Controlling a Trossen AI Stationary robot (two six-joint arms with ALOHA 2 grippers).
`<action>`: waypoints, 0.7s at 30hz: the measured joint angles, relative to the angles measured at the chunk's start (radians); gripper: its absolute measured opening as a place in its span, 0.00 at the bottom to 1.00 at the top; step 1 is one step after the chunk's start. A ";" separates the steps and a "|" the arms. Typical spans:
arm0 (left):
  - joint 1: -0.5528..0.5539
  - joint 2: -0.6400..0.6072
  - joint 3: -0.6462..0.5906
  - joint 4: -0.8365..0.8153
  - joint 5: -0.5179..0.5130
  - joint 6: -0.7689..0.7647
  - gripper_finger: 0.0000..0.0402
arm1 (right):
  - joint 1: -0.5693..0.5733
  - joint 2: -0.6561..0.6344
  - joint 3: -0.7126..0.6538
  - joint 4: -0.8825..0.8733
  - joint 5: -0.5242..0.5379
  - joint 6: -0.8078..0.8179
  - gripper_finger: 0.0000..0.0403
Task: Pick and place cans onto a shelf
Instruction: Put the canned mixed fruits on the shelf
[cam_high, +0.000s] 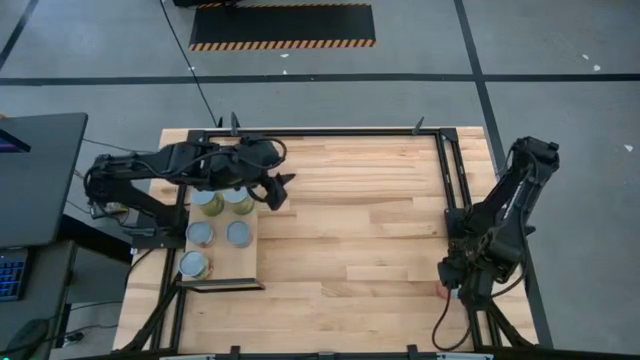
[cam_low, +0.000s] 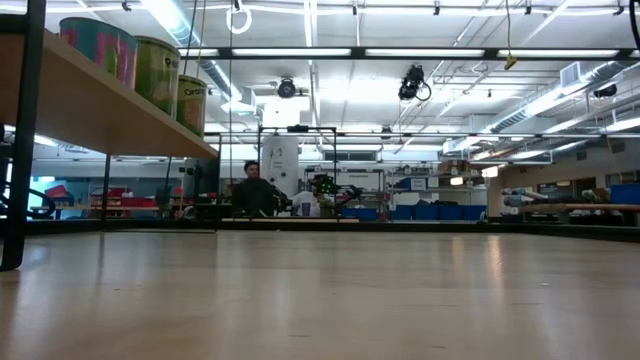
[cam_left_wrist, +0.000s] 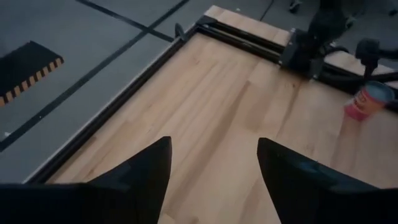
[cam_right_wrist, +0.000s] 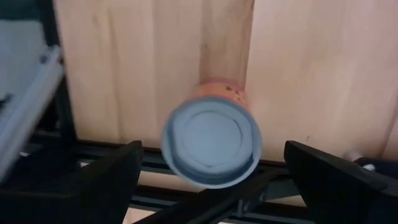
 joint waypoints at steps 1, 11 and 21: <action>0.000 0.008 0.000 0.012 -0.011 0.000 0.61 | 0.000 0.000 -0.021 0.013 -0.016 0.002 0.99; 0.000 0.079 0.000 0.199 -0.094 -0.003 0.61 | 0.020 0.001 -0.119 0.091 -0.048 -0.033 0.99; -0.026 0.122 0.000 0.299 -0.093 -0.013 0.60 | 0.021 0.001 -0.206 0.126 -0.048 -0.077 0.98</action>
